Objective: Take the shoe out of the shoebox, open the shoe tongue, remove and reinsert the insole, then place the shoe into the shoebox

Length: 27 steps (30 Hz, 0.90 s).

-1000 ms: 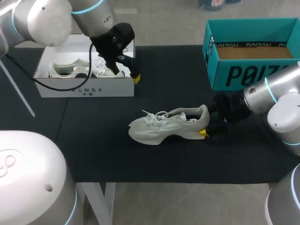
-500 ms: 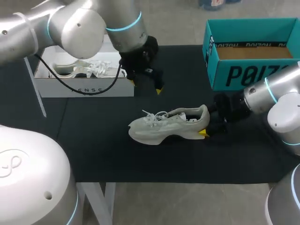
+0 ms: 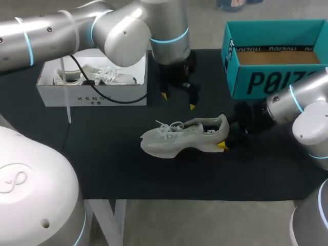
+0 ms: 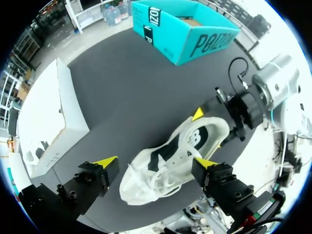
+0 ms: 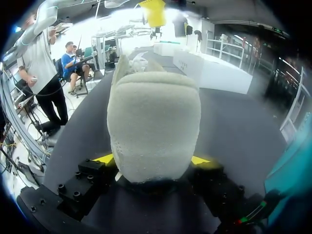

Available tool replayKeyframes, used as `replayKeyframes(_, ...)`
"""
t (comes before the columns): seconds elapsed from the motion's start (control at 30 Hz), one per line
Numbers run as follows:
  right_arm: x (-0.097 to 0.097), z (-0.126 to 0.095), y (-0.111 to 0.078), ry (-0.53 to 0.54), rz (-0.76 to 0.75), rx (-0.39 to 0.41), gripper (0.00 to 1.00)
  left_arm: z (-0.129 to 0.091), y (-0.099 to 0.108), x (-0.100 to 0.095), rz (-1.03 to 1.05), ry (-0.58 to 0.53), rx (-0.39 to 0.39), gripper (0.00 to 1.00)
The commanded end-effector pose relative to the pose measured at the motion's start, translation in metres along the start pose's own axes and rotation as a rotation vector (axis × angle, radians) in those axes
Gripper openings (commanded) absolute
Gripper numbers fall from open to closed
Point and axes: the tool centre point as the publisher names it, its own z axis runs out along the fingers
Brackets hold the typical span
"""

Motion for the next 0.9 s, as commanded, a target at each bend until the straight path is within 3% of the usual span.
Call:
replayKeyframes(0.03, -0.001, 0.007, -0.002, 0.000, 0.001, 0.004, 0.00, 0.002, -0.002, -0.001, 0.001, 0.003, -0.005, 1.00)
replayKeyframes(0.23, -0.001, 0.007, -0.002, 0.000, 0.001, 0.004, 0.00, 0.002, -0.002, -0.001, 0.001, 0.003, -0.005, 1.00)
replayKeyframes(0.27, -0.001, 0.007, -0.002, 0.000, 0.001, 0.004, 0.00, -0.001, -0.001, 0.001, -0.047, -0.030, 0.034, 1.00)
replayKeyframes(0.37, -0.001, 0.007, -0.002, 0.000, 0.001, 0.004, 0.00, 0.000, -0.003, 0.016, -0.155, -0.142, 0.026, 1.00)
replayKeyframes(0.43, -0.001, 0.007, -0.002, 0.000, 0.001, 0.004, 0.00, -0.002, -0.005, 0.023, -0.221, -0.120, 0.017, 1.00)
replayKeyframes(0.6, -0.001, 0.007, -0.002, 0.000, 0.001, 0.004, 0.00, 0.000, -0.002, 0.036, -0.347, -0.160, -0.078, 1.00)
replayKeyframes(0.83, -0.001, 0.007, -0.002, 0.000, 0.001, 0.004, 0.00, 0.010, 0.008, 0.045, -0.363, -0.159, -0.147, 1.00)
replayKeyframes(0.9, -0.001, 0.007, -0.002, 0.000, 0.001, 0.004, 0.00, 0.014, 0.009, 0.048, -0.340, -0.178, -0.135, 1.00)
